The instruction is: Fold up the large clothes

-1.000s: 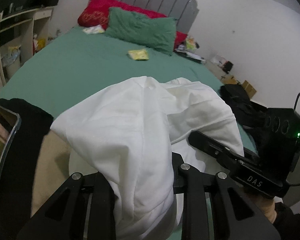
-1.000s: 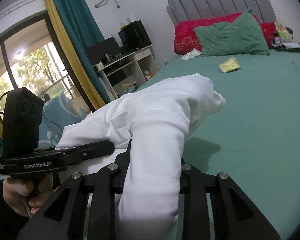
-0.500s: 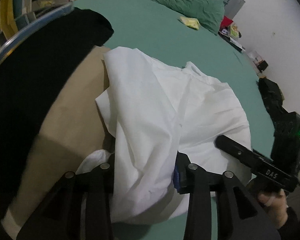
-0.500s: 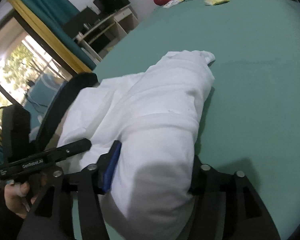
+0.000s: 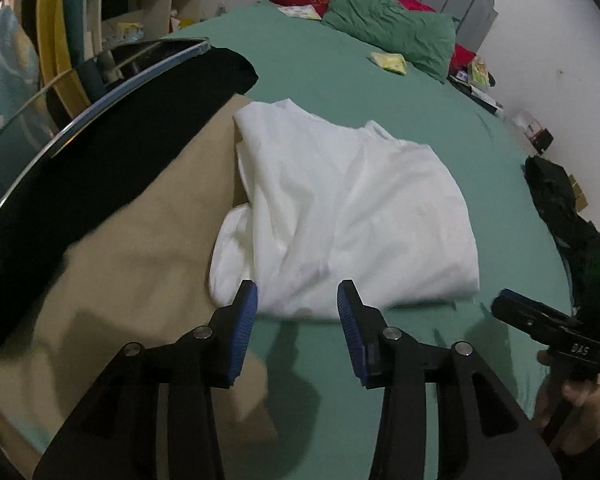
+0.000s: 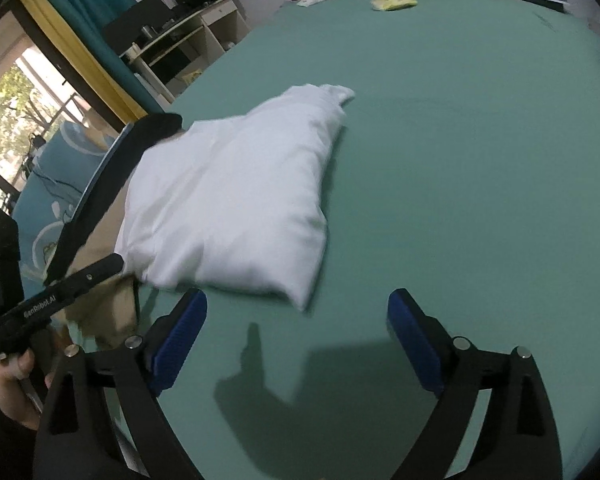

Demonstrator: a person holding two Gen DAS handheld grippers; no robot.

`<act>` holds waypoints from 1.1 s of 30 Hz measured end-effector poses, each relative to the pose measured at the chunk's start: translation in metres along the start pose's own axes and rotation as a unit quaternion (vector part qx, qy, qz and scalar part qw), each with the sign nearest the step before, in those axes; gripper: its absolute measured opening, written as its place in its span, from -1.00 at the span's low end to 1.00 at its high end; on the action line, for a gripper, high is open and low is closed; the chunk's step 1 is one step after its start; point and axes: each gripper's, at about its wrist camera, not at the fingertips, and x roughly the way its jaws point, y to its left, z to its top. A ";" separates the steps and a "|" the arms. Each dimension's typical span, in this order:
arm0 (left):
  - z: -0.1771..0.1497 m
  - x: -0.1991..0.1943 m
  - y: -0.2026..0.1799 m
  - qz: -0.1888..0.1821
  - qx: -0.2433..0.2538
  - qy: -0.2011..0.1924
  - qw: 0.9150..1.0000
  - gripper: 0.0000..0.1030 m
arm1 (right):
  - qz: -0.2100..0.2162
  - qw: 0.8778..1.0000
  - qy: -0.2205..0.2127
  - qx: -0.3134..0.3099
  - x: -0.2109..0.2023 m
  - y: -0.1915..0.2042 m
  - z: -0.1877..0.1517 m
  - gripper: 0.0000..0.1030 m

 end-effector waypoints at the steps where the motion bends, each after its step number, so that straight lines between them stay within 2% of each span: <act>1: -0.008 -0.007 -0.001 -0.001 -0.003 0.000 1.000 -0.14 | -0.002 1.000 0.003 -0.001 -0.004 0.001 -0.002 0.78; 9: -0.055 -0.046 -0.027 -0.013 -0.012 0.002 1.000 -0.14 | -0.013 1.000 0.006 0.008 -0.049 -0.008 -0.050 0.78; 13: -0.085 -0.078 -0.044 -0.012 -0.040 -0.031 0.999 -0.14 | -0.018 1.000 0.000 0.016 -0.070 -0.013 -0.068 0.78; 18: -0.118 -0.103 -0.068 -0.007 -0.060 -0.046 0.997 -0.14 | -0.032 0.999 -0.013 0.024 -0.106 -0.030 -0.096 0.78; 20: -0.124 -0.107 -0.084 -0.013 -0.046 -0.041 0.998 -0.14 | -0.038 0.999 -0.016 0.026 -0.121 -0.038 -0.104 0.78; 23: -0.127 -0.113 -0.109 -0.002 -0.008 -0.032 0.999 -0.14 | -0.057 0.998 -0.030 0.023 -0.146 -0.046 -0.110 0.78; 28: -0.120 -0.136 -0.153 -0.006 0.042 -0.054 0.998 -0.14 | -0.092 0.993 -0.070 0.015 -0.195 -0.061 -0.111 0.80; 31: -0.116 -0.146 -0.179 0.008 0.067 -0.067 0.995 -0.14 | -0.107 0.990 -0.095 0.010 -0.223 -0.066 -0.107 0.89; 33: -0.112 -0.158 -0.198 -0.009 0.081 -0.086 0.993 -0.14 | -0.116 0.987 -0.116 0.003 -0.242 -0.067 -0.103 0.90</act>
